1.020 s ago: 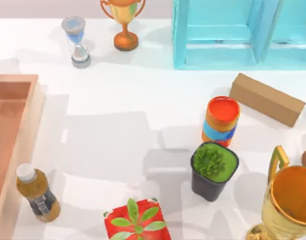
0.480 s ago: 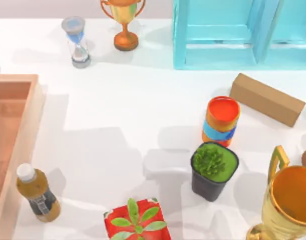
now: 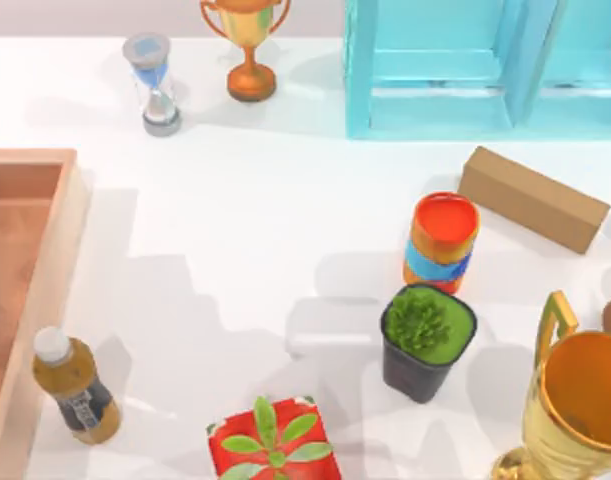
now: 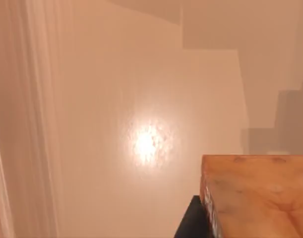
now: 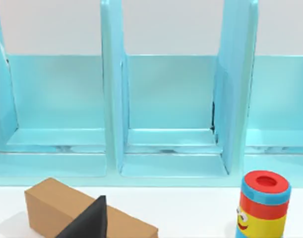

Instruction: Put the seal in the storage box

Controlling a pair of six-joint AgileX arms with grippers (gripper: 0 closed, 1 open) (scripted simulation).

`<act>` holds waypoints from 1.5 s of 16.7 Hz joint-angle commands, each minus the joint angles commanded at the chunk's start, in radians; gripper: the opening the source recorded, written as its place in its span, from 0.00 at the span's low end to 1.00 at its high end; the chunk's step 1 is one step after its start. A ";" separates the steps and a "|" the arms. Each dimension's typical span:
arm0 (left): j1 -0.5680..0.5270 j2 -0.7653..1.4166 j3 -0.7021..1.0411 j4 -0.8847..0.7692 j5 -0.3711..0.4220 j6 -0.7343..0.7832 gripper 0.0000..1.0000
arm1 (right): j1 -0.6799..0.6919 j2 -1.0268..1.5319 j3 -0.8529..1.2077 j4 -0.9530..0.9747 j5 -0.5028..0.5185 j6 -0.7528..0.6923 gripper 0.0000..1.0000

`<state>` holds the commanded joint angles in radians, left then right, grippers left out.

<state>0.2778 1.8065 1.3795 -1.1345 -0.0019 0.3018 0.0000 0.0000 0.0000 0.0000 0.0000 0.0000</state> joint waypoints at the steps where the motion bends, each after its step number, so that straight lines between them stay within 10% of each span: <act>1: 0.001 0.004 -0.022 0.022 0.000 0.001 0.00 | 0.000 0.000 0.000 0.000 0.000 0.000 1.00; 6: 0.002 0.009 -0.038 0.039 0.002 0.002 0.00 | 0.000 0.000 0.000 0.000 0.000 0.000 1.00; 19: 0.002 0.009 -0.038 0.039 0.002 0.002 0.98 | 0.000 0.000 0.000 0.000 0.000 0.000 1.00; 25: 0.002 0.009 -0.038 0.039 0.002 0.002 1.00 | 0.000 0.000 0.000 0.000 0.000 0.000 1.00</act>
